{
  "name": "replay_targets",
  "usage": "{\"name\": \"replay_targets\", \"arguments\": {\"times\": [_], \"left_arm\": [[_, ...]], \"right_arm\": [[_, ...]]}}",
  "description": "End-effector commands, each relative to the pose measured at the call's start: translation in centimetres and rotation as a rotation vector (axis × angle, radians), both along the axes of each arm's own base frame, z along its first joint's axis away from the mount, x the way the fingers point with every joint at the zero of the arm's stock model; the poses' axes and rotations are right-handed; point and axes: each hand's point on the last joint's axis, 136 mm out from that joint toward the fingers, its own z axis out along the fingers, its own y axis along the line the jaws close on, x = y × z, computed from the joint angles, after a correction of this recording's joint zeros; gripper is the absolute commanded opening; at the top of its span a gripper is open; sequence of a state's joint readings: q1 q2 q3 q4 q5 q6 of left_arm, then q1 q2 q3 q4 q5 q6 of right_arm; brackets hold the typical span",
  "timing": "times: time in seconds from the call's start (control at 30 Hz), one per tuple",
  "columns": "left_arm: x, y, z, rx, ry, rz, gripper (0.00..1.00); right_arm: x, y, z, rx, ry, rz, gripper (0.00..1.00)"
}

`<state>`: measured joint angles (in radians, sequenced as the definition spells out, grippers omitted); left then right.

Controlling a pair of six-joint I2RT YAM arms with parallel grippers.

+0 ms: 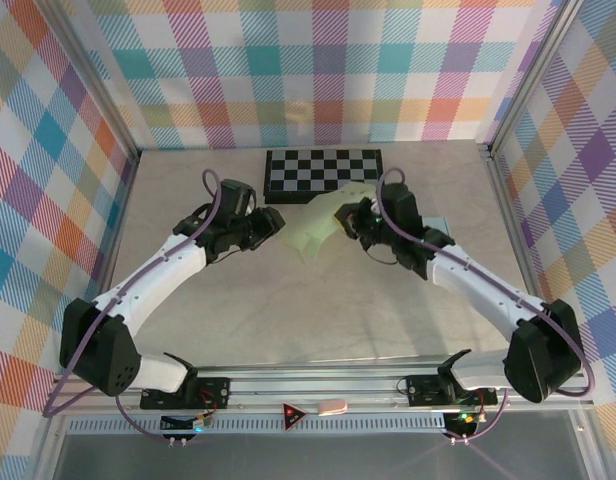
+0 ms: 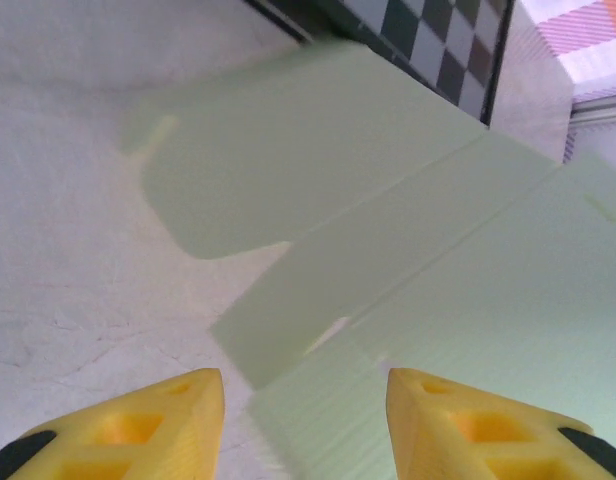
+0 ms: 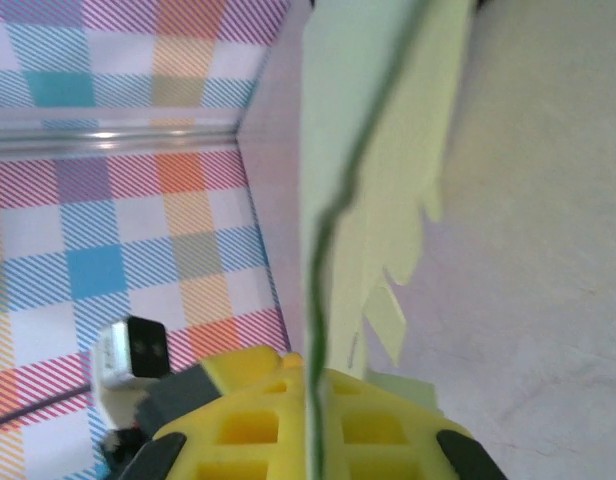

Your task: Fold the paper box

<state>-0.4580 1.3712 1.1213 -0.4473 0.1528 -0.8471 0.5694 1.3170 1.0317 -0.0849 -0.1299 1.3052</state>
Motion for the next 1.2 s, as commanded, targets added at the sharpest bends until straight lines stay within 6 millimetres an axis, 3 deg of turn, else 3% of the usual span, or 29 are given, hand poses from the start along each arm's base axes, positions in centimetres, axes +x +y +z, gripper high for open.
{"name": "replay_targets", "arguments": {"times": [0.0, 0.07, 0.23, 0.5, 0.6, 0.7, 0.87, 0.97, 1.17], "left_arm": [[-0.4, 2.9, -0.4, 0.083, 0.018, 0.054, 0.46], [-0.1, 3.8, 0.5, 0.074, -0.005, 0.078, 0.46], [0.3, 4.8, 1.8, 0.057, -0.021, 0.085, 0.46], [-0.6, 4.0, 1.7, -0.002, 0.021, 0.057, 0.44], [-1.5, 4.2, 1.5, 0.001, 0.042, 0.052, 0.44], [-2.1, 4.0, 1.4, -0.009, 0.056, 0.034, 0.44], [-2.7, 2.6, 1.4, -0.048, 0.055, -0.053, 0.44], [-3.1, 1.1, 1.3, -0.093, 0.054, -0.137, 0.45], [-4.1, 0.3, -4.0, -0.166, 0.175, -0.118, 0.43]], "right_arm": [[-1.0, -3.2, 2.1, -0.126, 0.061, -0.089, 0.00], [-2.0, -4.6, 3.5, -0.175, 0.136, -0.134, 0.00], [-5.5, -7.9, 5.1, -0.322, 0.342, -0.253, 0.00], [-8.5, -7.9, 5.7, -0.405, 0.721, -0.420, 0.00], [-6.9, -6.2, 4.7, -0.421, 0.788, -0.437, 0.00], [-3.7, -3.7, 3.0, -0.374, 0.796, -0.448, 0.00], [0.9, -1.0, -1.8, -0.366, 0.864, -0.439, 0.00], [2.6, 0.1, -4.3, -0.337, 0.886, -0.418, 0.00], [4.2, 0.4, -5.3, -0.232, 0.869, -0.440, 0.00]]}}
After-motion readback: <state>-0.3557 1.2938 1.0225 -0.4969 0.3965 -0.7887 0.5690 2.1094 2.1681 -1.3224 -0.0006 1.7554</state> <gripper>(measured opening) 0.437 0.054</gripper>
